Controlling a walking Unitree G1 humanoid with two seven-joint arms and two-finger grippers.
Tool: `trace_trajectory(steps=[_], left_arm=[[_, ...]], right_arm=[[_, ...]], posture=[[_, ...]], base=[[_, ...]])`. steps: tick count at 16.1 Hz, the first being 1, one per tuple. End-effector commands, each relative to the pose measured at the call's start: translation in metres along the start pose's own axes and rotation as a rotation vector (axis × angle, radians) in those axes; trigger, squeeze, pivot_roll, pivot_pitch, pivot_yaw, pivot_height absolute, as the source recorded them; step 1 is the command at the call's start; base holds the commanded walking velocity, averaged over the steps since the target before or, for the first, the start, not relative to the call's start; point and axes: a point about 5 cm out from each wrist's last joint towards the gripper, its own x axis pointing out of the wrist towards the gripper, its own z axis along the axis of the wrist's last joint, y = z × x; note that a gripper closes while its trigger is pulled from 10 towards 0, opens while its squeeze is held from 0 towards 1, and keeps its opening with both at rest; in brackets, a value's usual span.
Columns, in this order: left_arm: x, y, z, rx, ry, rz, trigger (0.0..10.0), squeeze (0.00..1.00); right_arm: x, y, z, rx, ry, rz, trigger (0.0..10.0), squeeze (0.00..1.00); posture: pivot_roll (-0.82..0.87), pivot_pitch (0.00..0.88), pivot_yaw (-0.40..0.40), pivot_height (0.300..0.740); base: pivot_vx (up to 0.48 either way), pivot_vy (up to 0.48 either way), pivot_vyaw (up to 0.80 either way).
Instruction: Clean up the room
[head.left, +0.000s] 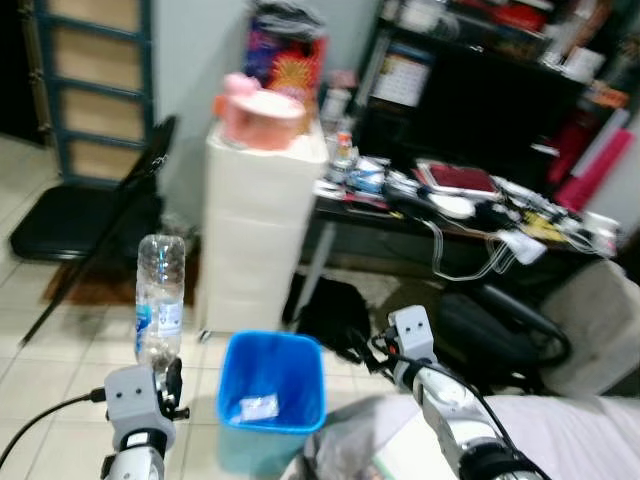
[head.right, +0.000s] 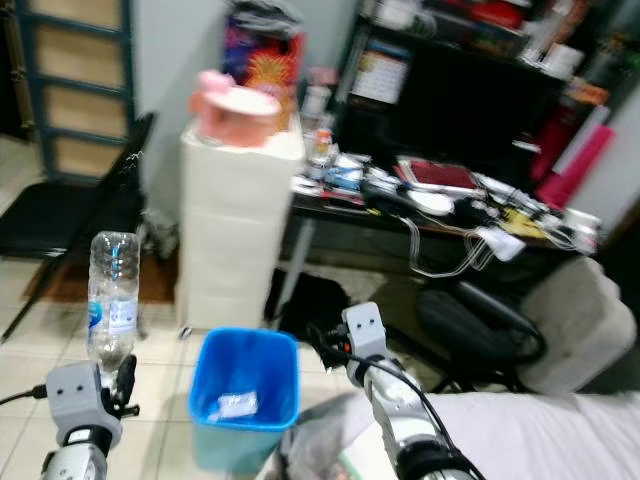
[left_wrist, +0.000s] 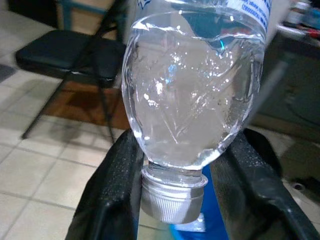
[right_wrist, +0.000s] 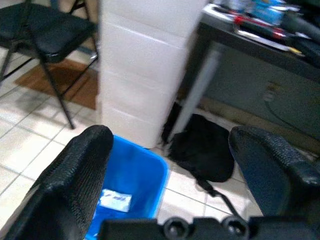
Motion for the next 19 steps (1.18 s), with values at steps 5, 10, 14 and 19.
trace_trajectory(steps=[5, 10, 14, 19], left_arm=[[0.002, -0.012, 0.000, 0.006, -0.005, -0.054, 10.0, 0.00], [0.026, 0.010, -0.006, 0.008, 0.063, -0.064, 10.0, 0.00], [0.049, 0.014, -0.016, 0.071, 0.170, -0.102, 10.0, 0.00], [0.079, 0.012, -0.031, 0.042, 0.398, -0.143, 10.0, 0.00]], right_arm=[[-0.005, -0.011, -0.002, 0.000, 0.003, -0.026, 10.0, 0.00], [-0.027, -0.027, -0.015, -0.020, 0.023, -0.079, 10.0, 0.00], [-0.048, -0.036, -0.023, -0.024, 0.037, -0.112, 10.0, 0.00], [-0.111, -0.057, -0.033, -0.082, 0.109, -0.164, 10.0, 0.00]], posture=[[0.28, 0.001, -0.231, 0.740], [0.15, 0.011, -0.195, 0.740], [0.07, 0.067, -0.203, 0.740], [-0.16, 0.135, -0.218, 0.740]], base=[[0.439, 0.000, 0.00], [0.332, 0.318, 0.00], [0.097, 0.069, 0.00], [0.000, 0.000, 0.00]])
